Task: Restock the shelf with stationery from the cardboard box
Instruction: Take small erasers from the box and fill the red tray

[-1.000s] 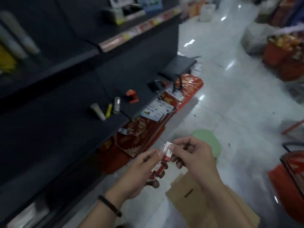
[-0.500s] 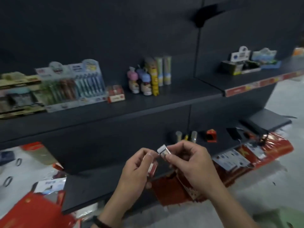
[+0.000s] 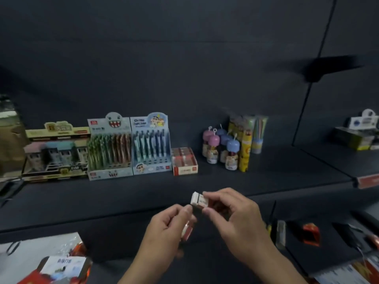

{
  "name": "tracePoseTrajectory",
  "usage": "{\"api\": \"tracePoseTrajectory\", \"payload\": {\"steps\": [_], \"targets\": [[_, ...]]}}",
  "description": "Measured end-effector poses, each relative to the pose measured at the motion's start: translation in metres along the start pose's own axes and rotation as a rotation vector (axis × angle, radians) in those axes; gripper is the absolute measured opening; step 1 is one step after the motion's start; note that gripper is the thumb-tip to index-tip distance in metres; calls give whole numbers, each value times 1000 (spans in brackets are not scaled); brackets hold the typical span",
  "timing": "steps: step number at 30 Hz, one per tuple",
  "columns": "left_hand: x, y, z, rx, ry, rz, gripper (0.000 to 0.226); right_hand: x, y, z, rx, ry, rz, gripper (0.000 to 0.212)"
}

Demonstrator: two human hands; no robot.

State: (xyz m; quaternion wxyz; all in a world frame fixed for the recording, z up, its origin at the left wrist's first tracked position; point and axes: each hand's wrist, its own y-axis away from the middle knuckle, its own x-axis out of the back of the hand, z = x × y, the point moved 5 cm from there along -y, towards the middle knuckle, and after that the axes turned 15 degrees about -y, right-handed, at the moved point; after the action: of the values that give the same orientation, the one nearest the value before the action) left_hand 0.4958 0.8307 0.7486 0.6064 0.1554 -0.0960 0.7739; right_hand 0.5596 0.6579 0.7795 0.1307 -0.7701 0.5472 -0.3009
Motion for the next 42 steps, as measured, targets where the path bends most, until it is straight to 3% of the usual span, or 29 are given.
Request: {"api": "tracePoseTrajectory", "payload": {"steps": [4,7,9,12,17,25,28,31,33,36,42], "targets": [[12,-62,-9,240,233,79,54,4,-79,47,-16,17,-14,11],[22,-102,-23,414,517,136,44,-9,-141,85,-63,58,-98,5],[25,-122,-26,473,682,91,33,-27,-177,110,-104,112,-167,8],[34,-149,-32,424,697,54,26,-59,-225,138,-90,206,-229,11],[51,-176,-40,334,650,137,20,-101,-263,167,-110,360,-348,10],[79,-202,-30,238,588,108,27,-114,-261,174,-50,446,-342,12],[81,-213,-33,255,589,87,31,-104,-256,163,-69,363,-284,15],[75,-225,-33,269,674,56,39,-93,-238,137,-49,35,-99,12],[70,-230,-28,257,684,31,34,-93,-225,120,-9,-127,-62,26],[61,-237,-22,238,660,-17,29,-99,-220,112,64,-143,-78,38],[53,-250,-17,221,652,-102,30,-89,-223,116,133,-75,4,18]]}}
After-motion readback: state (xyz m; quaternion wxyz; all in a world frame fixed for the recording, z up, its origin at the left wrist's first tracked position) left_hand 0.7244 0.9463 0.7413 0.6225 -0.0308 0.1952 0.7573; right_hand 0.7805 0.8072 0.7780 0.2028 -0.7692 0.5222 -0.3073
